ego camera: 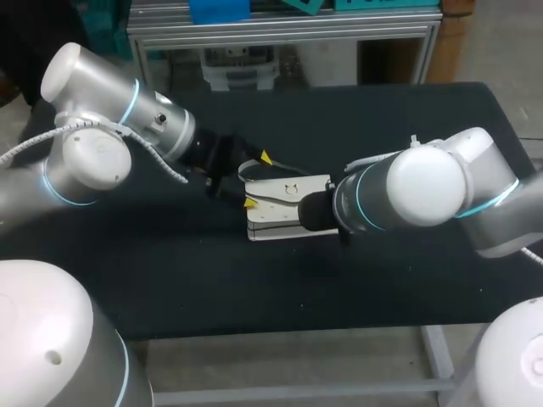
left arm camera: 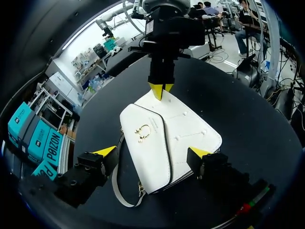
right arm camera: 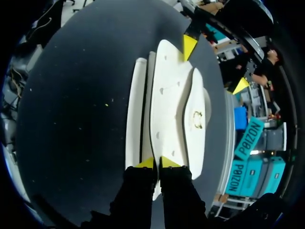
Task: Pick up the bag, open it, inspect its contents, close it, and place it on the opposite side
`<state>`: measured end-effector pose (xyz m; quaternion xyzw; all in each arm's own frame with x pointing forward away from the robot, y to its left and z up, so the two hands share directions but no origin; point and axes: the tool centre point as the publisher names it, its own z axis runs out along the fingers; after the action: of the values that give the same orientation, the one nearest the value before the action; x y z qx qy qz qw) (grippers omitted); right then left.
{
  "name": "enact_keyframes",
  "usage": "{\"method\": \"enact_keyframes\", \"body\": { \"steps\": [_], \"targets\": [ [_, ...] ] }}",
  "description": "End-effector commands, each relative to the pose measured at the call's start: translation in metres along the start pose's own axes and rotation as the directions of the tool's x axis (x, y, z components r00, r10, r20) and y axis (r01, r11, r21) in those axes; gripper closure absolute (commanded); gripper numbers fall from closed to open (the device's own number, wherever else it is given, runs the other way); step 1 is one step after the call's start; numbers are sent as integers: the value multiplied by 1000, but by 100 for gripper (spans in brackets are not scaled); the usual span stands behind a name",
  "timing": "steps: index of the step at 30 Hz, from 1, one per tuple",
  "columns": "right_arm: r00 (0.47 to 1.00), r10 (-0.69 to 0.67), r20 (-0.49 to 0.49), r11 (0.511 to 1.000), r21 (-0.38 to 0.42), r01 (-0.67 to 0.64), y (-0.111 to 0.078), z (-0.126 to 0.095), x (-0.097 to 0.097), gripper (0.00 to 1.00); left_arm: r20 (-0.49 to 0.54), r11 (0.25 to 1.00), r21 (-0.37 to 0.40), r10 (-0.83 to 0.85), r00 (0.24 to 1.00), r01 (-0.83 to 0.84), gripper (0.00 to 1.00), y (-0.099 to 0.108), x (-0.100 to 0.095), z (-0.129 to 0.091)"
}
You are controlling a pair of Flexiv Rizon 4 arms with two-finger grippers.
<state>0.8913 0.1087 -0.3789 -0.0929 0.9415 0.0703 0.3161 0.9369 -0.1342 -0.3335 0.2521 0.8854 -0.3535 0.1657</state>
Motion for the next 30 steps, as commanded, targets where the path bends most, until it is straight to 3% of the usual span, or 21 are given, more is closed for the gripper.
{"method": "enact_keyframes", "body": {
  "steps": [1,8,11,15,17,30],
  "targets": [
    [962,4,272,1000,-15,0,-1,4,8,100,20,999,19,25,999,-25,0,0,4,5],
    [960,25,278,1000,-18,-21,0,8,16,100,56,995,20,93,994,-94,9,-5,7,11],
    [960,25,278,1000,-18,-21,0,8,16,100,68,992,18,122,990,-123,32,-8,7,13],
    [960,25,278,1000,-18,-21,0,8,16,100,82,985,19,172,982,-174,40,-9,8,17],
    [960,25,278,1000,-18,-21,0,8,16,100,89,979,26,198,976,-201,53,-10,9,18],
    [960,25,278,1000,-18,-21,0,8,16,100,110,959,-12,284,953,-284,54,-19,22,19]
  ]
}}
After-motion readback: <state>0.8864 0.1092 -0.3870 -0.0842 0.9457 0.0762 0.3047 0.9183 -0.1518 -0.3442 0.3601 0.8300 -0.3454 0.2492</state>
